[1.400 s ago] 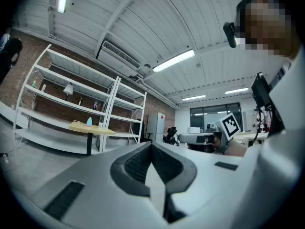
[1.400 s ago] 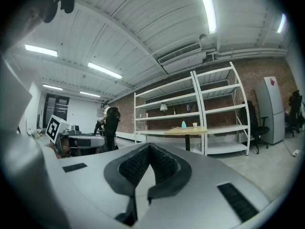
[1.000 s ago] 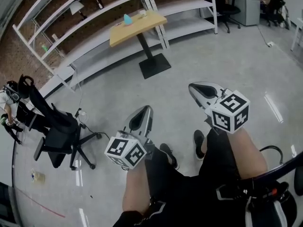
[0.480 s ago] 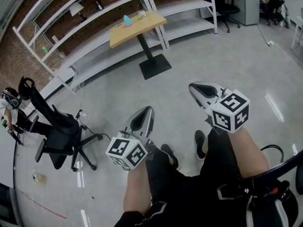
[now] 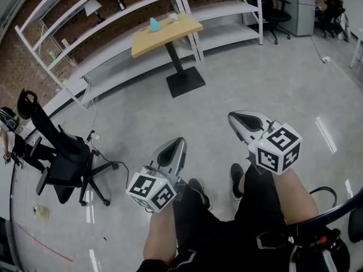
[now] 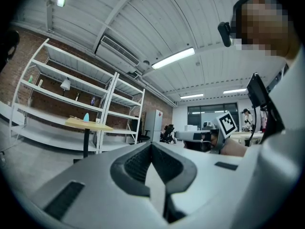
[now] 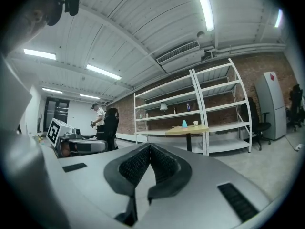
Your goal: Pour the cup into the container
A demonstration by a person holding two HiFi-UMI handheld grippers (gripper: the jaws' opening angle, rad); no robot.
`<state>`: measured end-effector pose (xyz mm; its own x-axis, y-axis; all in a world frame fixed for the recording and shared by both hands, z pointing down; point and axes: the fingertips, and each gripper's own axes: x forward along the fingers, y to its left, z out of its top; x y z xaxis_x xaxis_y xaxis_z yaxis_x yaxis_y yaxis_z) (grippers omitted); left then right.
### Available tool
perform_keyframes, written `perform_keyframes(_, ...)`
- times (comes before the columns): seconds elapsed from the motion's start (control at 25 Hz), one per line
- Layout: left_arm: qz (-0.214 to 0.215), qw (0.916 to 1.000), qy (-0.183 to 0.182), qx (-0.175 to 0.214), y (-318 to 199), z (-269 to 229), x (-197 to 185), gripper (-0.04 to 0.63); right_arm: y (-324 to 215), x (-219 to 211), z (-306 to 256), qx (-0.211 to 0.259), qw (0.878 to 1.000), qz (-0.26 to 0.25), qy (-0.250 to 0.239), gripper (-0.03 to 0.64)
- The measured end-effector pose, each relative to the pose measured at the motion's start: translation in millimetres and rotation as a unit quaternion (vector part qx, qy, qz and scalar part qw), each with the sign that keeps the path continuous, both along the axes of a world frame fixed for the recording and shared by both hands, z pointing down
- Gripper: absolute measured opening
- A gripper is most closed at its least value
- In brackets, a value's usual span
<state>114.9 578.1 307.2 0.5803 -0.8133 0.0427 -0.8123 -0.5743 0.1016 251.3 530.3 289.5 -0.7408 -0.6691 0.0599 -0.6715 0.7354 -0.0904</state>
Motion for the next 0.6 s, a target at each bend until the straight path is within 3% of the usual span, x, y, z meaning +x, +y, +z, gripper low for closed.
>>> perform_keyframes(0.28,0.003,0.9997,0.011,-0.02,-41.4,19.8,-6.3,0.002,-39.0,-6.7,10.8,-0.003,1.0,-0.003,0.01,0.0)
perform_keyframes(0.6,0.01,0.9999,0.005,0.004,-94.6,0.7,-19.7,0.002,-86.4,-25.1,-3.3,0.009,1.0,-0.007,0.018,0.0)
